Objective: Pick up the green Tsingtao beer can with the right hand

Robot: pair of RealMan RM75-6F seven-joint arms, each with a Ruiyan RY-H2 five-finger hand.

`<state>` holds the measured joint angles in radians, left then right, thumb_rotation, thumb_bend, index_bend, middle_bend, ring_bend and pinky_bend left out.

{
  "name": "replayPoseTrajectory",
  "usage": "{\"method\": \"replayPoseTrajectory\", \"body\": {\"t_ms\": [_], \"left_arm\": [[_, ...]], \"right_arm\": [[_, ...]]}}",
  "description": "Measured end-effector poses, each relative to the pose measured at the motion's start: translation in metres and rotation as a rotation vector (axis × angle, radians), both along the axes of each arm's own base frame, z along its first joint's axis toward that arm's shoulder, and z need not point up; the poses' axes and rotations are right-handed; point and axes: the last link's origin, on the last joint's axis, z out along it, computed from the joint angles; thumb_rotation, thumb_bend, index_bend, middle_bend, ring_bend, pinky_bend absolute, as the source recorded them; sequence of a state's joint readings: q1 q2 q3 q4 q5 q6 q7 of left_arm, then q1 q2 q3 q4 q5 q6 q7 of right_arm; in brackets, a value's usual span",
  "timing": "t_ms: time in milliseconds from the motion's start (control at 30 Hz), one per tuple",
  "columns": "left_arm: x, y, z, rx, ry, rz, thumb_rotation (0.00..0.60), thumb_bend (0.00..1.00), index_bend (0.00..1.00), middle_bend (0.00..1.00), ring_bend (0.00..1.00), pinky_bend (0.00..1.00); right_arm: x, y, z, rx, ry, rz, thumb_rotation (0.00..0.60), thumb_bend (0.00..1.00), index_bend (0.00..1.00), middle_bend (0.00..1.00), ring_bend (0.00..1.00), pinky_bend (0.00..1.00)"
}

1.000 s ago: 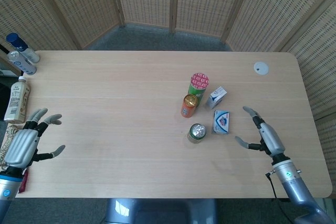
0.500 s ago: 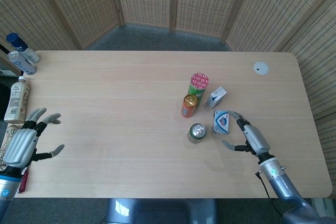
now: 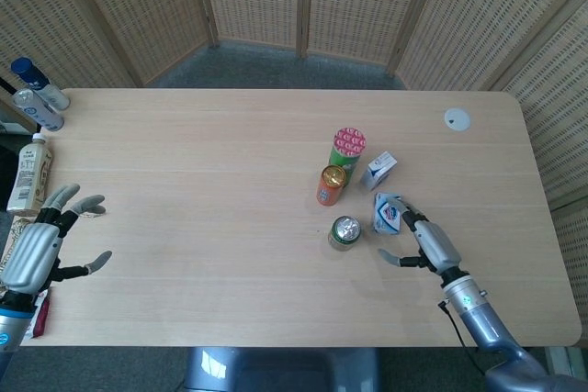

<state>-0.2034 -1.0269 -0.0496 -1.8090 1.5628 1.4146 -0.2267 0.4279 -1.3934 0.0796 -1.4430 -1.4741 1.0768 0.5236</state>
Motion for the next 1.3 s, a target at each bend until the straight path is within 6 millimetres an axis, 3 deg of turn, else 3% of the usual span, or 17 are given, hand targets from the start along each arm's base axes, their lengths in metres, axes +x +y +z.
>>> {"method": "replayPoseTrajectory", "body": {"t_ms": [233,533,1300], "left_arm": [[0.000,0.000,-0.002,-0.003,0.009,-0.001,0.567,0.27,0.19,0.34,0.08,0.00],[0.000,0.000,-0.004,-0.005,0.010,0.002,0.567,0.27,0.19,0.34,0.08,0.00],[-0.004,-0.002,-0.002,-0.002,0.008,0.006,0.567,0.27,0.19,0.34,0.08,0.00]], "right_arm": [[-0.003,0.002,-0.007,0.005,0.047,0.012,0.373,0.28,0.00,0.00,0.00,0.00],[-0.001,0.001,-0.015,-0.001,0.096,0.036,0.475,0.29,0.00,0.00,0.00,0.00],[0.029,-0.015,-0.051,0.052,0.089,0.074,0.473,0.29,0.00,0.00,0.00,0.00]]}}
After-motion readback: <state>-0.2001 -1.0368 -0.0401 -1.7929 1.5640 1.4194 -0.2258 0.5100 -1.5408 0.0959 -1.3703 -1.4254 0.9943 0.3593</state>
